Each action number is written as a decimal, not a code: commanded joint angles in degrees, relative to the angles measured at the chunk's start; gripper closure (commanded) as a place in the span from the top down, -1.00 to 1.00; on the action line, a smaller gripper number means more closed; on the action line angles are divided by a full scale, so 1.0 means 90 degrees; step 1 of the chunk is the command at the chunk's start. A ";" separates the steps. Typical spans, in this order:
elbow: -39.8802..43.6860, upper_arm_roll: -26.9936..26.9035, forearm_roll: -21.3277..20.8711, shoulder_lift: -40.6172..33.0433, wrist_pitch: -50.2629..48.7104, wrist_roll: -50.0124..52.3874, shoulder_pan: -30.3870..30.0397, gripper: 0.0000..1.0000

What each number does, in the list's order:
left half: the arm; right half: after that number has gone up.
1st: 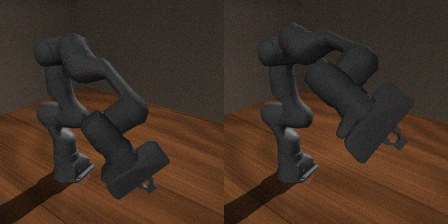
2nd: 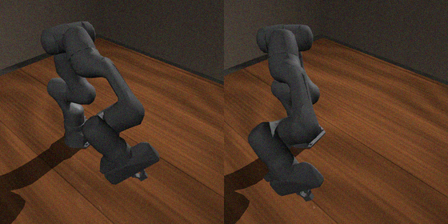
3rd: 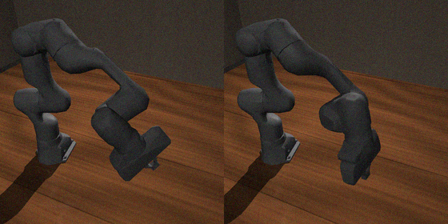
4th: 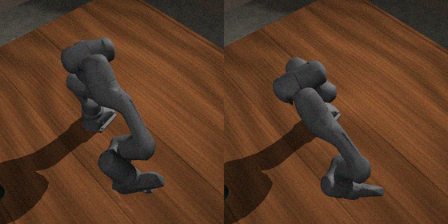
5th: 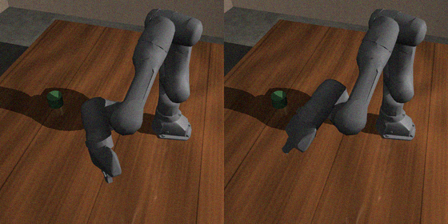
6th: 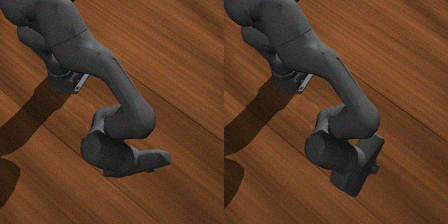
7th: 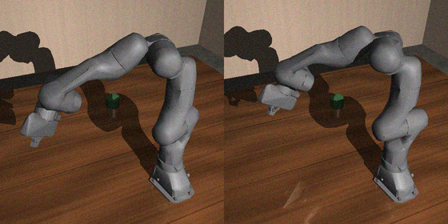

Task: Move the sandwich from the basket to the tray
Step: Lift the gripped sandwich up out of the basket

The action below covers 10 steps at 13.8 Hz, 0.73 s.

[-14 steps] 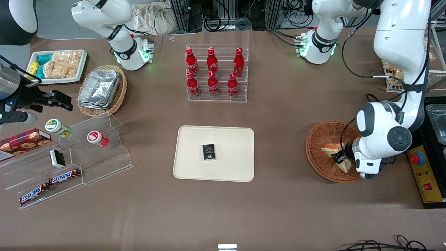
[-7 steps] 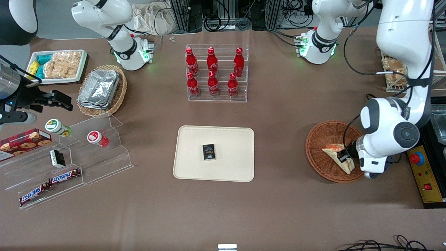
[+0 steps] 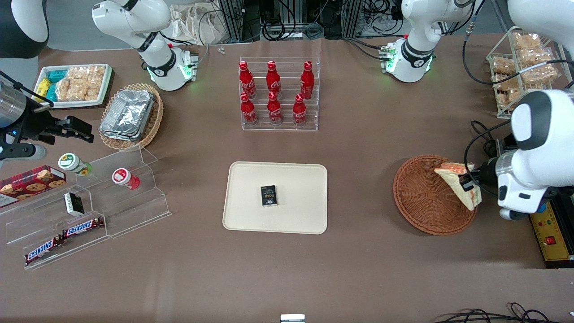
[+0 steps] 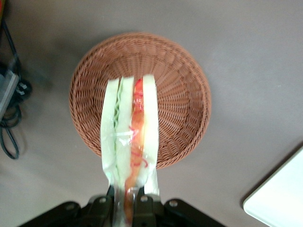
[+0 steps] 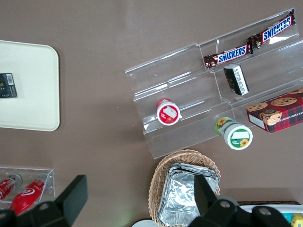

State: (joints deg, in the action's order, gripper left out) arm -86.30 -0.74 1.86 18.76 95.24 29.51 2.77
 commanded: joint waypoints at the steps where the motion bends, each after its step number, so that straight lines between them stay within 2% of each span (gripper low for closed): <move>1: 0.0331 0.0014 0.0047 0.0054 -0.0435 -0.0523 0.0044 -0.86; 3: 0.0370 0.0159 0.0047 -0.0014 -0.0484 -0.0739 0.0044 -0.96; 6: 0.0497 0.0579 -0.0031 0.0006 -0.0660 -0.0808 0.0054 -0.95; 9: 0.0517 0.1154 -0.0167 0.0006 -0.0593 -0.1286 0.0054 -0.73; 10: 0.0517 0.1359 -0.0177 0.0044 -0.0553 -0.1277 0.0063 -0.73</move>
State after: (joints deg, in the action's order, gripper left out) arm -83.01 8.61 1.38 18.75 91.21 19.68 3.52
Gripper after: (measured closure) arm 0.846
